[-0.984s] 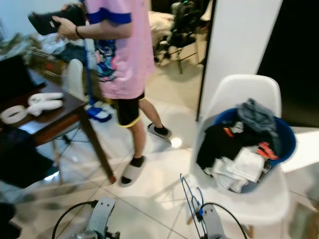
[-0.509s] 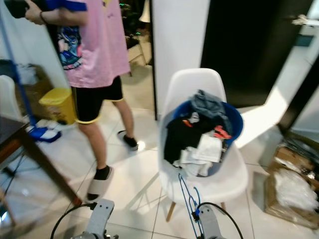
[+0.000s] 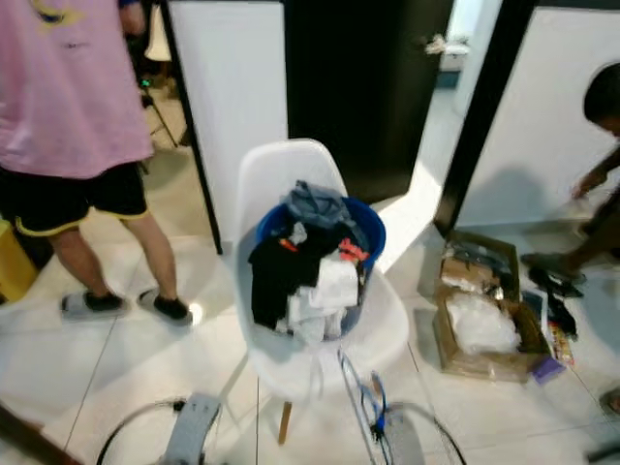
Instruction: Hang hanger
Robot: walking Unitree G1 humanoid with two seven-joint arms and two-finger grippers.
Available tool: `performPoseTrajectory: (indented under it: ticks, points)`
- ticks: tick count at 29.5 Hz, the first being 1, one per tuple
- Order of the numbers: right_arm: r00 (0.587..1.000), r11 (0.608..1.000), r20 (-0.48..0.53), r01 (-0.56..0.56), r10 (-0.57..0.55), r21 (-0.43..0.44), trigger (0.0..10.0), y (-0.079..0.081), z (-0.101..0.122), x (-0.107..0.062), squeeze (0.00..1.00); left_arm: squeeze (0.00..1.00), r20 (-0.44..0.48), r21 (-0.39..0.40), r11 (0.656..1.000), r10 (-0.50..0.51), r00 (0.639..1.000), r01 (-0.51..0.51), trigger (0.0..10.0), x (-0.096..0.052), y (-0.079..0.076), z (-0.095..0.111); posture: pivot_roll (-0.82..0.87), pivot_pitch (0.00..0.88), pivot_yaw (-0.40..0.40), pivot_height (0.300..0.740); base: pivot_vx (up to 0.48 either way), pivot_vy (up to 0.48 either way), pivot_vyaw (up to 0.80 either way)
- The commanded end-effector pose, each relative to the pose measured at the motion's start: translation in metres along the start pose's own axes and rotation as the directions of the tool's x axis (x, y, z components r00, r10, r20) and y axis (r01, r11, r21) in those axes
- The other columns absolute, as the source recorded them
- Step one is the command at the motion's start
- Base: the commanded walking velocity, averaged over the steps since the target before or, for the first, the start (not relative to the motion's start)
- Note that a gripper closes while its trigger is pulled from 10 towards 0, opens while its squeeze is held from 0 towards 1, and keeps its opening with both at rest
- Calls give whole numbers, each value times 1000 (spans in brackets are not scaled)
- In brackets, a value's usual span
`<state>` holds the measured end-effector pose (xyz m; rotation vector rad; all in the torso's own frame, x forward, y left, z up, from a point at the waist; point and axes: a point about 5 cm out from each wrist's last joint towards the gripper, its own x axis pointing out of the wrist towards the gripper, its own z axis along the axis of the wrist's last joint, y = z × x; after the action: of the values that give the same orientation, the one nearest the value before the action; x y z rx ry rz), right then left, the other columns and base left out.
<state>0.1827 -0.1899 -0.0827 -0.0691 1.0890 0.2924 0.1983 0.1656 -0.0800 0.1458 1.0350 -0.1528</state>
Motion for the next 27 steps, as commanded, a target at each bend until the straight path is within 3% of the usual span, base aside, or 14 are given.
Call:
performPoseTrajectory:
  ticks: [1, 10, 19, 27]
  points:
    - [1000, 1000, 6, 9, -9, -8, 10000, -3, 2, -1, 0, 0, 4, -5, 1000, -1, 1000, 1, 10000, 0, -1, 1, -3, 0, 14, 740, 0, 0, -800]
    - [1000, 1000, 20, 3, -4, 8, 10000, -2, 3, -1, 0, 0, 8, -11, 1000, 17, 1000, -17, 10000, 0, 1, 1, -7, 0, 18, 740, 0, 0, -800]
    - [999, 1000, 35, -5, 5, -3, 10000, -2, 5, -1, 0, 0, 7, -21, 999, 31, 999, -31, 10000, 0, 4, 1, -14, 0, 25, 740, 0, -99, 0]
    - [999, 999, 37, -19, 21, -43, 10000, -2, 6, -1, 0, 0, 6, -18, 1000, 26, 1000, -26, 10000, -1, 6, 0, -11, 0, 22, 740, 0, -395, 761]
